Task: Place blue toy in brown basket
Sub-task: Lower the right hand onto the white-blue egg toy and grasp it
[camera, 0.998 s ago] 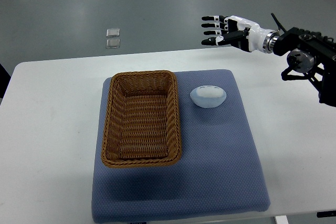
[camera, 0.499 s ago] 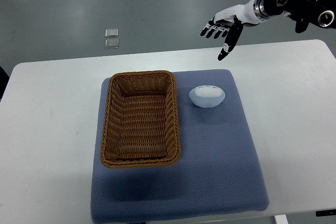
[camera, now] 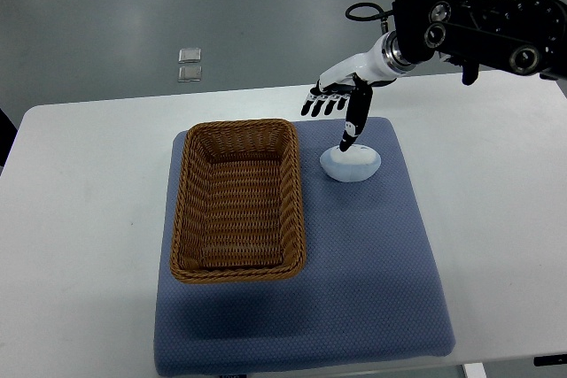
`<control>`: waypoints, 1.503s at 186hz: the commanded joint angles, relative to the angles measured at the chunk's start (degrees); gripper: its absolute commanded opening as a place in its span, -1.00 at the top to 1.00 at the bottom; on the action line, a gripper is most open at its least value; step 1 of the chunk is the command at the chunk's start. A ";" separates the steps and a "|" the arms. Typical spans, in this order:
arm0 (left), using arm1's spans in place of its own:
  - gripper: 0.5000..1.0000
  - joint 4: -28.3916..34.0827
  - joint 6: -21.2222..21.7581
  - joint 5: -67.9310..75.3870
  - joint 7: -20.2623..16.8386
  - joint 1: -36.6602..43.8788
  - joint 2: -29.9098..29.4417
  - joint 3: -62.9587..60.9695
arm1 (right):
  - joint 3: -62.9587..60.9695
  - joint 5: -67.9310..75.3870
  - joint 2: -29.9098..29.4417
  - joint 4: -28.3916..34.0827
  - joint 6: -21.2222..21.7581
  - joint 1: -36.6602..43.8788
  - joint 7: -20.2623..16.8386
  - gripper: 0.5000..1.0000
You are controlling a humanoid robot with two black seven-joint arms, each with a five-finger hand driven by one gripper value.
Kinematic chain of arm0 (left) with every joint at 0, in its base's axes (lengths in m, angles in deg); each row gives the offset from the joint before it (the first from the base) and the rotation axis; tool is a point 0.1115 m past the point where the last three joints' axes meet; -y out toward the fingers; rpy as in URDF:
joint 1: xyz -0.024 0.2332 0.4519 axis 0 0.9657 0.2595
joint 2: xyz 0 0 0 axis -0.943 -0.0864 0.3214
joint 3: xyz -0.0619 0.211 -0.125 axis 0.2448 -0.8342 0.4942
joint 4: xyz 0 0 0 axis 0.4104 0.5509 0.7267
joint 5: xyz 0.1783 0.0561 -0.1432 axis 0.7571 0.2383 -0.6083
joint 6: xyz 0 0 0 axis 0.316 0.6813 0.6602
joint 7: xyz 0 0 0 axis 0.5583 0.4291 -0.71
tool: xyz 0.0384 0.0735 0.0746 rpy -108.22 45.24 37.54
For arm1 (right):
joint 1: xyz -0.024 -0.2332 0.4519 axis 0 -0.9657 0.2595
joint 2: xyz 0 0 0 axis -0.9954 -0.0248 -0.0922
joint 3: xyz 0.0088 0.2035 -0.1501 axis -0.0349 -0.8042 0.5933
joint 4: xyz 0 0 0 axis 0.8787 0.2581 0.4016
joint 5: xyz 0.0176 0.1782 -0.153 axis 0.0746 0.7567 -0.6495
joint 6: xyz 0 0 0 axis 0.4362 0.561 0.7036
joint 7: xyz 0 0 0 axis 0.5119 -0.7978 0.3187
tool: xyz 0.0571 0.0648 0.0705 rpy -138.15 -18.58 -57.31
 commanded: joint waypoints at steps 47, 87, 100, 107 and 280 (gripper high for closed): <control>-1.00 0.04 -0.03 0.00 -0.01 0.00 0.00 -0.08 | -0.01 -5.29 -0.83 -1.22 -6.28 -6.09 0.27 -0.64; -1.00 0.04 0.06 0.00 -0.01 0.00 0.00 -0.08 | -0.01 -6.34 -0.83 -1.39 -9.27 -8.55 0.35 -0.63; -1.00 0.04 0.06 0.00 -0.01 0.00 0.00 -0.08 | -0.10 -6.26 -0.83 -1.66 -10.06 -9.34 0.35 -0.63; -1.00 -0.05 0.06 0.00 -0.01 0.00 0.00 -0.17 | -0.10 -6.26 -0.83 -1.75 -10.32 -9.69 0.35 -0.63; -1.00 -0.14 0.06 0.00 -0.01 0.00 0.00 -0.17 | -0.63 -6.08 2.24 -1.22 -13.22 -11.81 1.94 1.00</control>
